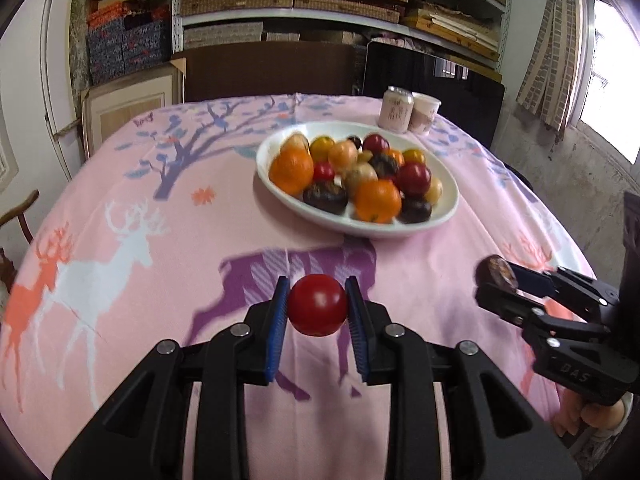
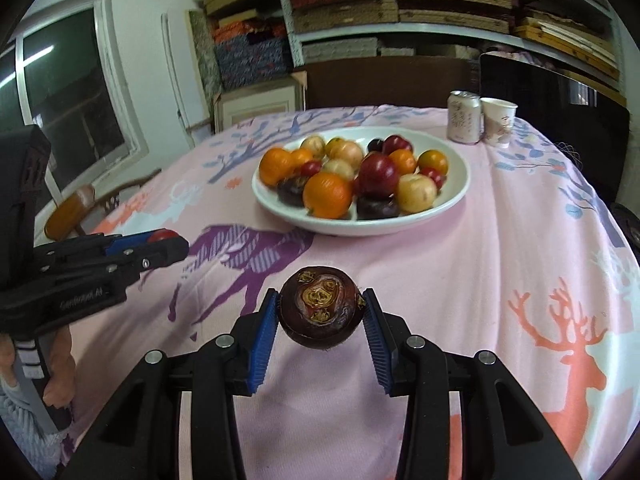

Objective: Organize fruits
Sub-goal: 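Carry the red tomato and dark purple fruit onto the plate and release them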

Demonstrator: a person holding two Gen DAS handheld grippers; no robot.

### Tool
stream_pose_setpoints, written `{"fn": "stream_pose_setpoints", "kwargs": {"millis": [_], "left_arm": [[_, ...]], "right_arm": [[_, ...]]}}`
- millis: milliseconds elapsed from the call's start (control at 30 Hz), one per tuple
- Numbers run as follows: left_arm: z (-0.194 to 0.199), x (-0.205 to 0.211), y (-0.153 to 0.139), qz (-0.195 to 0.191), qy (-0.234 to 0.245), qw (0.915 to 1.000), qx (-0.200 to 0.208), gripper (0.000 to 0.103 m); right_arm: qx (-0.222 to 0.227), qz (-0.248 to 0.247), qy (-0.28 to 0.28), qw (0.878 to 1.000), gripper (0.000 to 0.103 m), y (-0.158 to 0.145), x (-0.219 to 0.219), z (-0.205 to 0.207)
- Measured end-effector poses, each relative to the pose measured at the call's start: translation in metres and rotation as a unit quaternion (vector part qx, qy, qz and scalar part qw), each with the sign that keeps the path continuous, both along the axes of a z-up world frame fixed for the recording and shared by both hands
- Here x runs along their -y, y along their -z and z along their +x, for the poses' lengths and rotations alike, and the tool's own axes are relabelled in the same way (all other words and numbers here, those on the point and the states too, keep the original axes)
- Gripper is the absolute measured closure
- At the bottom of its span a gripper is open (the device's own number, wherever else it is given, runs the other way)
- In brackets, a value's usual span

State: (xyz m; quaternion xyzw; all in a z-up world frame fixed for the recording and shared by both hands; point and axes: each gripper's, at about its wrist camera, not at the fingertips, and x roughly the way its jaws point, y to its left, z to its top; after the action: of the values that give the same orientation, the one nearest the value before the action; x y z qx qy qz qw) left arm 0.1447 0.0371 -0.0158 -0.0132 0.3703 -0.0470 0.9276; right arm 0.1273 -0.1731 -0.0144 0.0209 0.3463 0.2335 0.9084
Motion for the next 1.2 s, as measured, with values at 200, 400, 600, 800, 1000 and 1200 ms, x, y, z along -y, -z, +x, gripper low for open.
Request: {"fn": "stream_pose_setpoints", "kwargs": {"millis": [200, 400, 600, 800, 1000, 1200], "left_arm": [[0.039, -0.014, -0.055, 0.009, -0.013, 0.9992, 0.037, 0.076], [0.092, -0.007, -0.085, 0.006, -0.005, 0.9992, 0.04, 0.076], [0.17, 0.019, -0.064, 0.016, 0.009, 0.9998, 0.0, 0.076], [0.247, 0.033, -0.022, 0.02, 0.008, 0.9989, -0.042, 0.076], [0.286, 0.046, 0.002, 0.031, 0.012, 0.998, -0.054, 0.075], [0.294, 0.054, 0.016, 0.037, 0.015, 0.9974, -0.06, 0.062]], "right_arm": [[0.036, 0.038, 0.039, 0.998, 0.06, -0.055, 0.033, 0.021], [0.076, 0.052, 0.055, 0.994, 0.06, -0.112, 0.041, 0.062], [0.032, 0.039, 0.051, 0.997, 0.06, -0.098, 0.02, 0.143], [-0.017, -0.003, 0.04, 0.999, 0.06, -0.044, -0.011, 0.192], [-0.034, -0.032, 0.023, 0.999, 0.06, -0.017, -0.026, 0.21], [-0.047, -0.038, 0.028, 0.998, 0.057, -0.006, -0.024, 0.215]]}}
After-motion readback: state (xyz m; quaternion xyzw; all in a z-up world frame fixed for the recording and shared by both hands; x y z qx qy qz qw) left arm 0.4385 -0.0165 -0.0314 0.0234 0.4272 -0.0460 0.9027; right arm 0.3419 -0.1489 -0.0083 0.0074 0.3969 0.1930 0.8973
